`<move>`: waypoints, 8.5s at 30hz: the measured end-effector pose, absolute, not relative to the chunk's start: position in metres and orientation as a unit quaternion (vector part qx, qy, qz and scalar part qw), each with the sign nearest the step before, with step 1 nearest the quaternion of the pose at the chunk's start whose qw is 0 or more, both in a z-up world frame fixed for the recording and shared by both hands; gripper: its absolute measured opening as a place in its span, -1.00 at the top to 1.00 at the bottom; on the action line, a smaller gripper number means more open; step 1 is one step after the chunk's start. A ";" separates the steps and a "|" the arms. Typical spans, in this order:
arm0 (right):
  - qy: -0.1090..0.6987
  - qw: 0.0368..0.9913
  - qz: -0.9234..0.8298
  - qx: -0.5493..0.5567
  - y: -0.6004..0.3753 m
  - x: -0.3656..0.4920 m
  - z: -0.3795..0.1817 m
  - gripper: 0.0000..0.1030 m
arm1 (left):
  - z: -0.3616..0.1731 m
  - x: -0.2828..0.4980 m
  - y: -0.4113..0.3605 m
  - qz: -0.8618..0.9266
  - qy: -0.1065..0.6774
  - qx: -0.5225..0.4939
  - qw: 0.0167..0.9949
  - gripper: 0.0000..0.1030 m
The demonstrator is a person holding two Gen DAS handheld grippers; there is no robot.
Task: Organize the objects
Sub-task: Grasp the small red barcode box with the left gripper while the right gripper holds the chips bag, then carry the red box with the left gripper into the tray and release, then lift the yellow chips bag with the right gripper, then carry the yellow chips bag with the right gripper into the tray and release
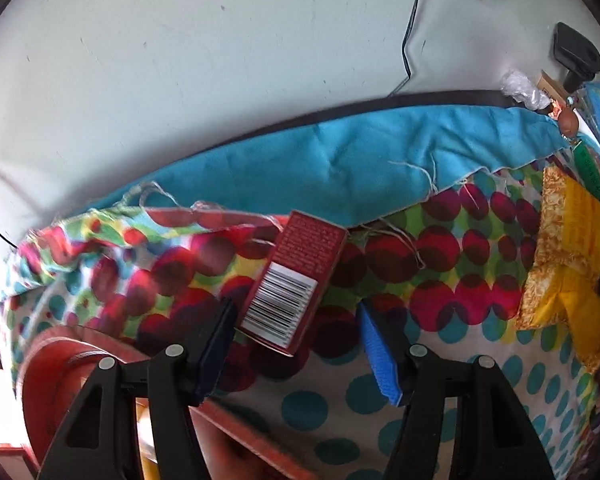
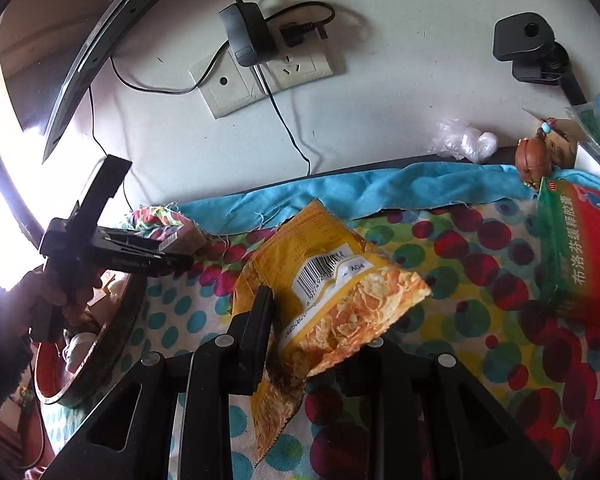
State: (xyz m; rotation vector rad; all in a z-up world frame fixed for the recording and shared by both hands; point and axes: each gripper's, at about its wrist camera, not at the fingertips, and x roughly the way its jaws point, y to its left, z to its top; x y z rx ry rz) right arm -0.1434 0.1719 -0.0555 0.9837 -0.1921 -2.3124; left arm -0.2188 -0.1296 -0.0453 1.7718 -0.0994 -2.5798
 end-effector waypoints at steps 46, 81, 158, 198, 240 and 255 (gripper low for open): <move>0.019 0.244 -0.900 0.360 0.147 -0.130 -0.049 0.42 | -0.020 -0.062 -0.025 -0.882 0.018 0.458 0.111 0.43; 0.034 0.229 -0.903 0.363 0.144 -0.130 -0.051 0.37 | 0.029 0.011 -0.145 -0.882 0.111 0.416 0.192 0.43; 0.062 0.217 -0.911 0.344 0.136 -0.119 -0.050 0.37 | 0.007 0.057 -0.195 -0.857 0.108 0.437 0.249 0.05; 0.077 0.349 -0.885 0.297 0.000 -0.025 0.045 0.63 | 0.021 0.070 -0.200 -0.885 0.105 0.393 0.225 0.01; 0.008 0.492 -0.806 0.330 -0.189 -0.020 0.079 0.78 | 0.026 0.098 -0.260 -0.857 0.153 0.382 0.311 -0.12; 0.085 0.399 -0.824 0.394 -0.155 -0.053 0.017 0.56 | 0.025 0.094 -0.257 -0.859 0.155 0.386 0.297 -0.12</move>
